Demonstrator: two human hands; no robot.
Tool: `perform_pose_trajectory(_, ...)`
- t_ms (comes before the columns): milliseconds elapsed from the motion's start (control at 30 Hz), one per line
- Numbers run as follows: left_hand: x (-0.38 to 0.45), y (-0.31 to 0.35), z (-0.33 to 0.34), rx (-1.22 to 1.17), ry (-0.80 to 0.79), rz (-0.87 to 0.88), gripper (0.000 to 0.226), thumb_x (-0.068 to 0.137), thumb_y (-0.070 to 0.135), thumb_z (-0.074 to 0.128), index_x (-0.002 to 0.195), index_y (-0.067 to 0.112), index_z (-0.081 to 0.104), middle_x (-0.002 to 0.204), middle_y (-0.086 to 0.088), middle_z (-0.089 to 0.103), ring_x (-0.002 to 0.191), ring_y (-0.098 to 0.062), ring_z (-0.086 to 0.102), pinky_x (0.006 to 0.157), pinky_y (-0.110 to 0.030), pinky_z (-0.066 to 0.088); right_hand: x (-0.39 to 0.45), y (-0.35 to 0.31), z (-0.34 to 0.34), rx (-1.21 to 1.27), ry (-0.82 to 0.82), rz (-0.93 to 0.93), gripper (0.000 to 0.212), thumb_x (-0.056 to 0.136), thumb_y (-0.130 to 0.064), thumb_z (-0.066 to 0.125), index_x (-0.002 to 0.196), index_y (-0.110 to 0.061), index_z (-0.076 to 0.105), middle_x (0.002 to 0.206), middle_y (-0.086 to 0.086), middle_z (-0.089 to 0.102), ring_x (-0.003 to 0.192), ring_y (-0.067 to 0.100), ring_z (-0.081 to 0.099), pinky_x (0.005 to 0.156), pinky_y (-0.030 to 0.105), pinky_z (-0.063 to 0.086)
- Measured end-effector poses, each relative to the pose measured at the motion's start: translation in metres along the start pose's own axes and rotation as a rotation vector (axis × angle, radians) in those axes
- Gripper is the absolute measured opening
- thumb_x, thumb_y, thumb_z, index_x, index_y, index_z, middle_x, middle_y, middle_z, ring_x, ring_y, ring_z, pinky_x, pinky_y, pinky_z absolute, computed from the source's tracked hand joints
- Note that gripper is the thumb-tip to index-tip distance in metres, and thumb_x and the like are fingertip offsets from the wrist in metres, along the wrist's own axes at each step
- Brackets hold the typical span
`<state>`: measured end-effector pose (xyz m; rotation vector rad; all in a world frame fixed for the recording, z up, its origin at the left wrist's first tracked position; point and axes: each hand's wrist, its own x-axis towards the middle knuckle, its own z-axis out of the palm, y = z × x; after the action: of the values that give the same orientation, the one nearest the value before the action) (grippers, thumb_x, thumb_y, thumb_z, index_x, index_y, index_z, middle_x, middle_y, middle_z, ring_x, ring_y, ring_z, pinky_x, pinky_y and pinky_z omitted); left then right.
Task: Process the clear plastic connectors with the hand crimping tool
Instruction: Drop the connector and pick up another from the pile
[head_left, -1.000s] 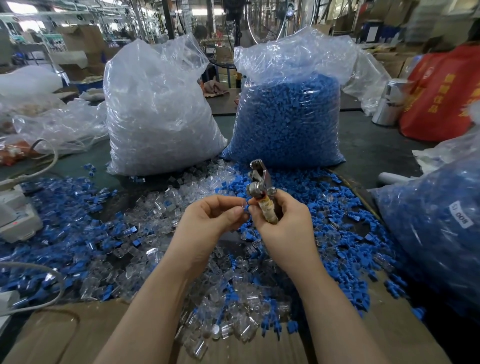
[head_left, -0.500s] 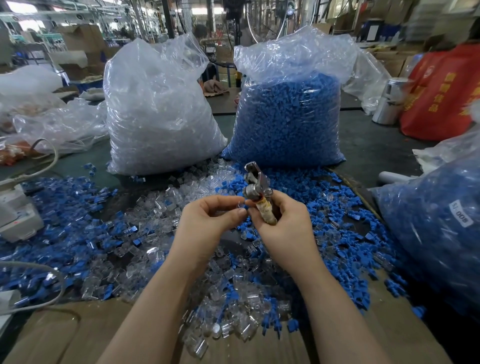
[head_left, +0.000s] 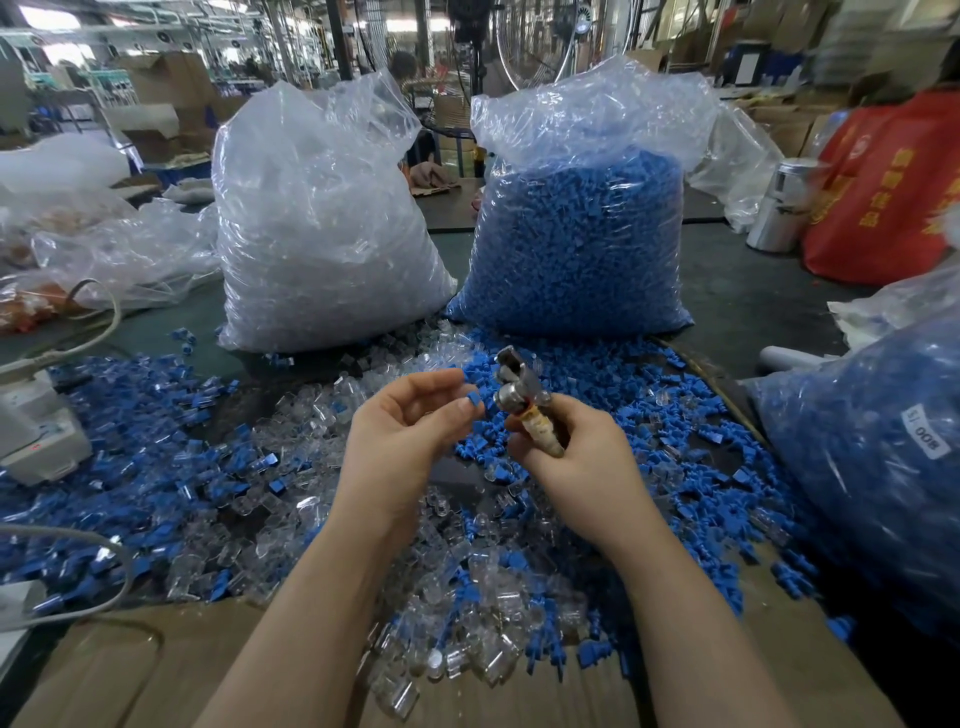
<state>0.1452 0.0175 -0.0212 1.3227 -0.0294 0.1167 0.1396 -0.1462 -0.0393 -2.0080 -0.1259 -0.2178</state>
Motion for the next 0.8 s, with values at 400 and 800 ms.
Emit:
perform_pose_trajectory(400,0.0007,0.0018,-0.0004,0.039,-0.03,0.095,0.026,0.077,0.002,0.073,0.101,0.013,0.069,0.092,-0.003,0.077,0.088,-0.013,0.073,0.073,-0.018,0.055,-0.0005,0.0008,0.003,-0.212,-0.076,-0.037,0.007,0.085,-0.024,0.064,0.091,-0.022,0.061,0.077,-0.005,0.064,0.072,0.021,0.059,0.068,0.047,0.052)
perform_pose_trajectory(800,0.0002,0.0032,-0.0022,0.044,-0.061,0.087,0.038,0.066,0.015,0.077,0.103,0.011,0.069,0.093,-0.005,0.077,0.087,-0.014,0.074,0.072,-0.018,0.056,-0.0026,-0.0011,0.0029,-0.369,-0.049,-0.072,0.009,0.08,-0.019,0.056,0.086,-0.024,0.059,0.065,-0.003,0.059,0.062,0.022,0.053,0.056,0.042,0.048)
